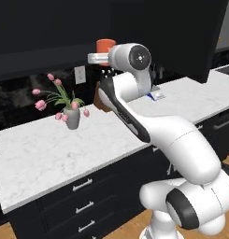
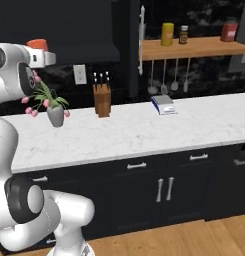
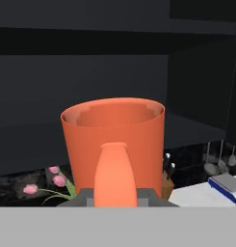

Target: Gather all objects into one cabinet and sort the glasses and bowls to opposite sides.

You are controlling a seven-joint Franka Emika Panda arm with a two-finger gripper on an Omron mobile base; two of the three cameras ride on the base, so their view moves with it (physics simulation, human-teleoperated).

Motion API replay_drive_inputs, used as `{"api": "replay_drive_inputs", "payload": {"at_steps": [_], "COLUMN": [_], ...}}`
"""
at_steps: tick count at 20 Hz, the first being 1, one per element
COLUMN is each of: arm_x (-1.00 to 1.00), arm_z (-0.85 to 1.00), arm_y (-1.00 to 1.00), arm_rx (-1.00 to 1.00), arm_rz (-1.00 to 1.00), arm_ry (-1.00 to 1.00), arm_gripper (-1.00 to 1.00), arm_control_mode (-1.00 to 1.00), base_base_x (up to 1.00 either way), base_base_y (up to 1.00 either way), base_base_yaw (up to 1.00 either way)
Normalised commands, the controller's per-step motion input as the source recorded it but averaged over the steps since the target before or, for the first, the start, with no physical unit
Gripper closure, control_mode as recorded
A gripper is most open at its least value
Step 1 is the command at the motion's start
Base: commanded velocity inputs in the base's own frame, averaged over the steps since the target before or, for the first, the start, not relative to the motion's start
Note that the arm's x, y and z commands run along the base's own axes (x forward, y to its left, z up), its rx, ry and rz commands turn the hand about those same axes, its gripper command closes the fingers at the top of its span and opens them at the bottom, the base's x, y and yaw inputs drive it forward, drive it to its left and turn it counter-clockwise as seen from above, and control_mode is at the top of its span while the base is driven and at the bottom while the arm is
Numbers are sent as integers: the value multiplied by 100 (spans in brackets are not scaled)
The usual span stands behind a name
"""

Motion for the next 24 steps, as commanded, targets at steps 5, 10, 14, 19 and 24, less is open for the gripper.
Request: {"api": "replay_drive_inputs", "payload": {"at_steps": [5,10,14,19,24], "arm_x": [0,0,0,0,0], "arm_z": [0,0,0,0,0], "arm_y": [0,0,0,0,0], "arm_rx": [0,0,0,0,0], "arm_rz": [0,0,0,0,0], "arm_ry": [0,0,0,0,0], "arm_gripper": [100,100,100,100,100], "arm_control_mode": [100,100,100,100,100], "base_base_x": [-44,-66,-79,-73,-57], "base_base_y": [-2,-15,-18,-11,-9], "base_base_yaw": [-20,-18,-14,-15,-30]}}
